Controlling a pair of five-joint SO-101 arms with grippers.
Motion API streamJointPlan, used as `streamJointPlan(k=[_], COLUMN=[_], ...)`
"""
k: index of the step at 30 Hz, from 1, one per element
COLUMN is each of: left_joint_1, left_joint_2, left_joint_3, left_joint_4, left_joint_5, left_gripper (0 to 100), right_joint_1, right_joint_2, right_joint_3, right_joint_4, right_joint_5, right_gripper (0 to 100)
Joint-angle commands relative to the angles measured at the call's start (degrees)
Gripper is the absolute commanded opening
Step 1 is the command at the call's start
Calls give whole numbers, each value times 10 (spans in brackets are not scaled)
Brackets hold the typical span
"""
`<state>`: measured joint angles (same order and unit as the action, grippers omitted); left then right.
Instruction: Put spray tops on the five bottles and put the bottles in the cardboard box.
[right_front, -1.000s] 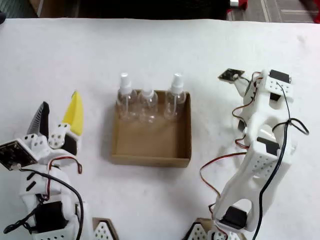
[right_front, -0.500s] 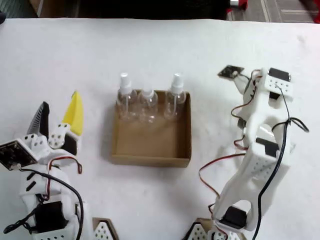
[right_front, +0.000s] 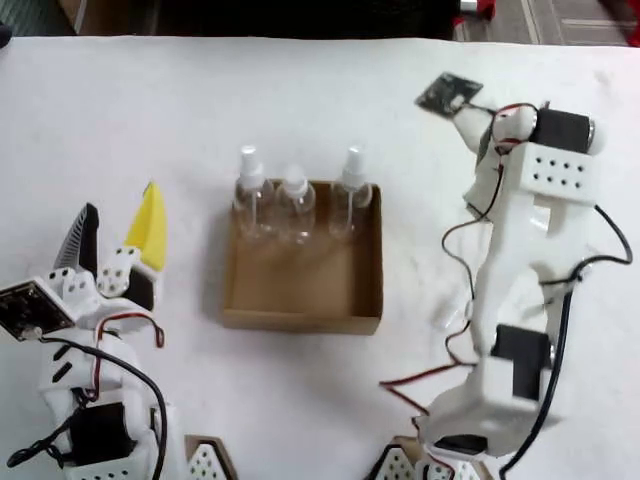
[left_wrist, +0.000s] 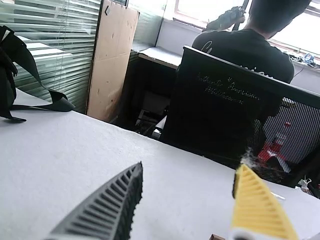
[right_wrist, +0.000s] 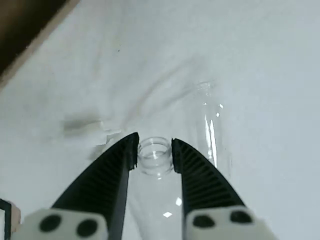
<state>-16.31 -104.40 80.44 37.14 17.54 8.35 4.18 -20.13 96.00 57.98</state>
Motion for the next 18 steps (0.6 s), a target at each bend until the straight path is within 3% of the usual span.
streamJointPlan(k=[1,18], left_joint_1=[6,6], left_joint_2=[-3,-3], left_joint_3=[-7,-44], left_joint_4=[-12,22], left_joint_5=[3,5], left_gripper=[272,272], right_joint_1=[-19,-93], right_joint_2=[-75,-203], right_joint_3=[-16,-18], right_joint_4=[8,7], right_joint_5=[-65,-214], right_gripper=[16,16])
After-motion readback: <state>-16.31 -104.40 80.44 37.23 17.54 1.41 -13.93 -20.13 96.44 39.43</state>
